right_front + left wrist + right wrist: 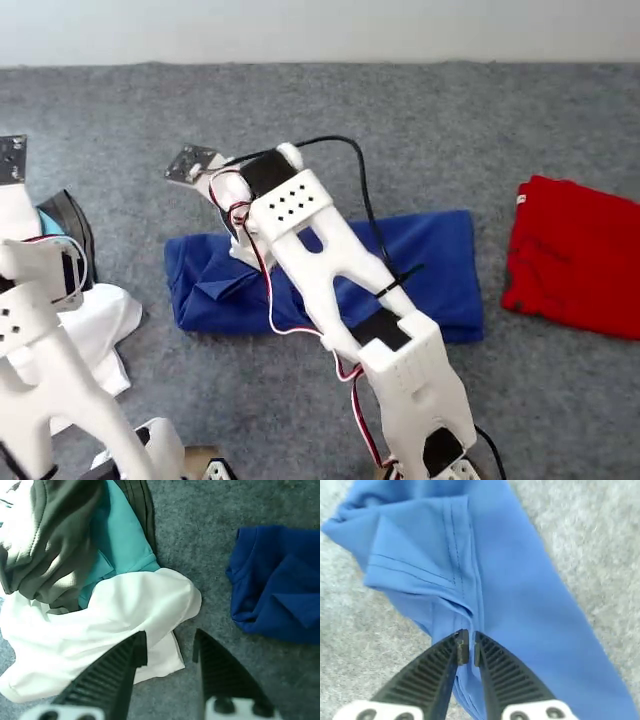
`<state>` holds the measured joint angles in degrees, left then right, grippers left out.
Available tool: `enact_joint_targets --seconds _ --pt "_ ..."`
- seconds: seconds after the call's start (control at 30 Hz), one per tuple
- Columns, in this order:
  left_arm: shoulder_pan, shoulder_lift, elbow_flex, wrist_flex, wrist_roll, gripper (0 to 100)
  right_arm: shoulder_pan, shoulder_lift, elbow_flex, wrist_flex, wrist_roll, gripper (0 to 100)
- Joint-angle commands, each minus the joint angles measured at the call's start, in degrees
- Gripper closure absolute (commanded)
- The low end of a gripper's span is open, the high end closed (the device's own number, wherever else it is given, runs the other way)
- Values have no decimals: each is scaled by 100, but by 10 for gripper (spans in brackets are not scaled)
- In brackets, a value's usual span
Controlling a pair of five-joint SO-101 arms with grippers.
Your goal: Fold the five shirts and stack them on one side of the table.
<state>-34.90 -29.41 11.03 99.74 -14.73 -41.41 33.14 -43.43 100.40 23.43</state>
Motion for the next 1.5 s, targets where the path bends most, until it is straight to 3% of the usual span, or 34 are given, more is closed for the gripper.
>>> enact_joint_targets --seconds 0.0,0.27,0.57,0.9,1.07,1.47 --pt "-193 -158 -13 44 9 837 -374 -374 -185 233 -9 967" --pt "-1020 -158 4 -97 -26 837 -910 505 -211 -31 9 967" --pt "-1055 -158 13 -53 -26 837 136 1147 -211 -1754 9 967" --pt "-1055 -167 13 -53 -26 837 -312 541 -378 251 -26 967" --pt "-1037 -158 13 -53 -26 837 -119 31 316 259 -448 967" --pt "-1029 -158 13 -53 -18 837 251 48 1908 -523 -484 967"
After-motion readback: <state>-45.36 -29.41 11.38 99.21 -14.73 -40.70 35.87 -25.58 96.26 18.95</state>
